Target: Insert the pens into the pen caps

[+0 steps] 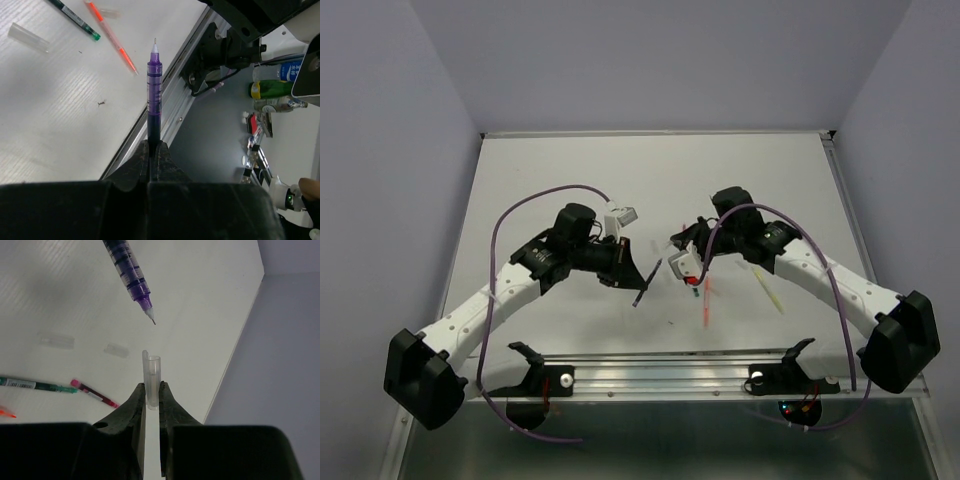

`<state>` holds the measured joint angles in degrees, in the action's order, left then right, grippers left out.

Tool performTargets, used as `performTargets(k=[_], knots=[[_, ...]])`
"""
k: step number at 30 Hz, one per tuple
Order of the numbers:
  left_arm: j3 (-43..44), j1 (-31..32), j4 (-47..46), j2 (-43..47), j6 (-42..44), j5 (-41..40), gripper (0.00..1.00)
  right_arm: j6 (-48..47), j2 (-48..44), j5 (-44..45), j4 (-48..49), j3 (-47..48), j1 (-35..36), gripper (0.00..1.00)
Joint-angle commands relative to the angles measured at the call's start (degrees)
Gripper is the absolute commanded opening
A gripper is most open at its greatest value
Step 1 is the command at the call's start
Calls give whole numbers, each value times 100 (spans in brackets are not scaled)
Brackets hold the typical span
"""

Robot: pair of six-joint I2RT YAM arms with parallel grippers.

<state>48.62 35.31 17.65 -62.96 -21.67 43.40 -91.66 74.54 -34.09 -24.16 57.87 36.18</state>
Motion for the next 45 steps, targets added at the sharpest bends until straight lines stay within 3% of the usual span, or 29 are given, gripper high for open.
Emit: performTargets(k=[1, 27, 45], knots=[[-54, 55, -42, -32, 207, 555, 0, -695, -221, -116, -721, 339, 3, 1], [341, 143, 125, -718, 392, 363, 0, -1671, -406, -239, -1714, 594, 3, 1], [455, 160, 142, -858, 427, 327, 0, -1706, -28, -626, -1838, 761, 3, 2]])
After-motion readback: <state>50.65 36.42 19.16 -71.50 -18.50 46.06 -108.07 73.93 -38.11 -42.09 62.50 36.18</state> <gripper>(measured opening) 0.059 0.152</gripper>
